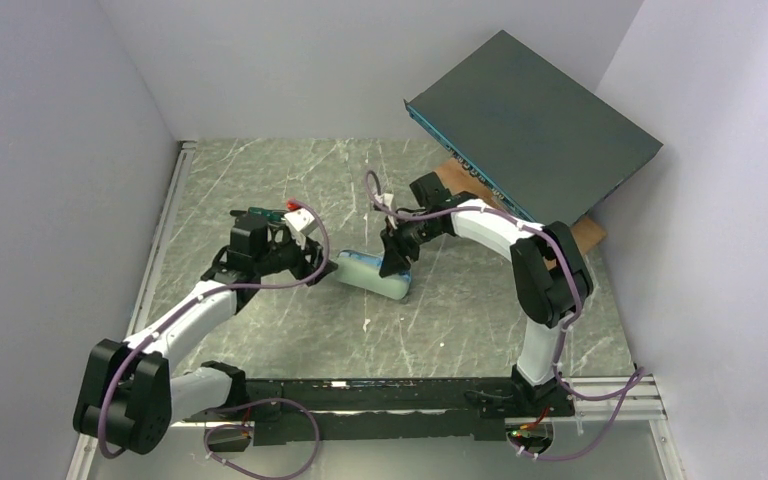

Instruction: Open the umbrella

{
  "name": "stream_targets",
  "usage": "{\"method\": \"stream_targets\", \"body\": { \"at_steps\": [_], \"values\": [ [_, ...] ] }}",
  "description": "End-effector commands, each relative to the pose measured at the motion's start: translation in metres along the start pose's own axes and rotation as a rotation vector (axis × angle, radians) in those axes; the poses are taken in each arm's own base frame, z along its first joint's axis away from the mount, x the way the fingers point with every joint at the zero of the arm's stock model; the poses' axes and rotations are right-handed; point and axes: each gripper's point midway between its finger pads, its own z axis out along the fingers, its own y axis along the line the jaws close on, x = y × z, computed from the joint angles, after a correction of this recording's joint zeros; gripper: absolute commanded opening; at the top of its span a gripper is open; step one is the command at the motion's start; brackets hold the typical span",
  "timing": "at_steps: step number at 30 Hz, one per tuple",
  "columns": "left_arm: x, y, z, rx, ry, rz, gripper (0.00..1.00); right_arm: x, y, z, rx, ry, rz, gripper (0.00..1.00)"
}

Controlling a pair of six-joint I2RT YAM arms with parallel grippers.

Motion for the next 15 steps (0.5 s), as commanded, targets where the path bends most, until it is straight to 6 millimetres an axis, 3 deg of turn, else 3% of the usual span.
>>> {"method": "stream_targets", "body": {
  "at_steps": [1,4,8,11,15],
  "values": [
    [-0.017,0.008,0.001,-0.005,-0.016,-0.044,0.64,-0.006,0.046,-0.004,-0.114,0.025,-0.186,0.44],
    [-0.021,0.014,0.007,-0.012,-0.028,-0.051,0.55,0.003,0.050,0.003,-0.111,0.066,-0.218,0.37],
    [-0.016,0.017,0.020,-0.004,-0.004,-0.090,0.47,0.014,0.044,0.011,-0.082,0.105,-0.212,0.35],
    [-0.005,0.013,0.024,0.017,0.023,-0.119,0.46,0.015,0.025,0.012,0.025,0.107,-0.196,0.37],
    [0.006,0.014,0.019,-0.002,0.043,-0.137,0.48,0.006,-0.003,0.005,0.220,0.073,-0.248,0.50]
  ]
}}
